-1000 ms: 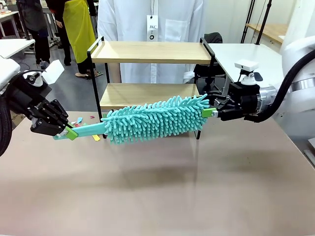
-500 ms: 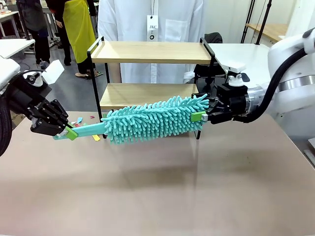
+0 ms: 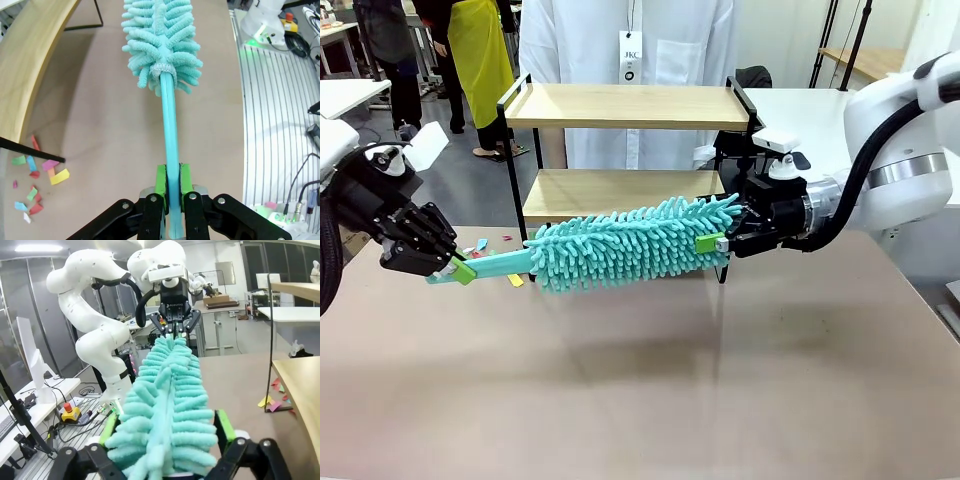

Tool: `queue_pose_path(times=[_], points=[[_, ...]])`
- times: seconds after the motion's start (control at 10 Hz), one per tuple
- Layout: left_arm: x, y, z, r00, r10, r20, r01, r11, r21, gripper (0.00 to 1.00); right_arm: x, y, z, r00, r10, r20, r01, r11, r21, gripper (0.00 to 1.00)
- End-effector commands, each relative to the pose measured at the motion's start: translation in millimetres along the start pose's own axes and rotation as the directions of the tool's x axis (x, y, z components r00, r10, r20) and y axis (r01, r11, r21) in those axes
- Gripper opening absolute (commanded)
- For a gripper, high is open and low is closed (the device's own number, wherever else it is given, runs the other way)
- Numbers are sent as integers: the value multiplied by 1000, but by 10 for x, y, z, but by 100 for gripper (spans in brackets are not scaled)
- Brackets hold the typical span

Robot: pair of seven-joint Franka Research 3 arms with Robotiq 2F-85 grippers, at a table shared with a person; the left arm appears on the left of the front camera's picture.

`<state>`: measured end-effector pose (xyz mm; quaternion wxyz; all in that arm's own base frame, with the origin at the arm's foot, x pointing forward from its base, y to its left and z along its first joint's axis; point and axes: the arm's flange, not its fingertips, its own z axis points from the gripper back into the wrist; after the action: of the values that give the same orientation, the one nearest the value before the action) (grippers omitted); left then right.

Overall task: Clean the shelf.
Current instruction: Hand the Duster back to the human.

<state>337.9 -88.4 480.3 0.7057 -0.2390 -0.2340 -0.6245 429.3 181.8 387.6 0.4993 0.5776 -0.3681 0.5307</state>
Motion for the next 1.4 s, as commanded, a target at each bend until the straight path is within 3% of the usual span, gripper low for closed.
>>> queue_pose_path(times=[0.0,0.1,0.2,0.3,1.1,1.2,1.3], points=[[28,-16,7,1000,-14,8,14,1000,-2,13,86,-5,-65,998,-3,-60,3,1000,-6,40],[28,-16,7,1000,-14,8,14,1000,-2,13,79,-10,-63,997,-16,-73,16,1000,2,0],[28,-16,7,1000,-14,8,14,1000,-2,13,72,-13,-62,996,-17,-82,18,1000,7,35],[28,-16,7,1000,-14,8,14,1000,-2,13,71,-8,-58,996,-13,-86,14,1000,9,0],[28,-16,7,1000,-14,8,14,1000,-2,13,111,30,52,998,23,-61,-22,1000,12,0],[28,-16,7,1000,-14,8,14,1000,-2,13,104,-6,67,994,3,-106,-10,998,-67,0],[11,-4,-5,1000,-3,-1,3,1000,-2,48,46,6,15,998,18,-59,-18,1000,9,0]])
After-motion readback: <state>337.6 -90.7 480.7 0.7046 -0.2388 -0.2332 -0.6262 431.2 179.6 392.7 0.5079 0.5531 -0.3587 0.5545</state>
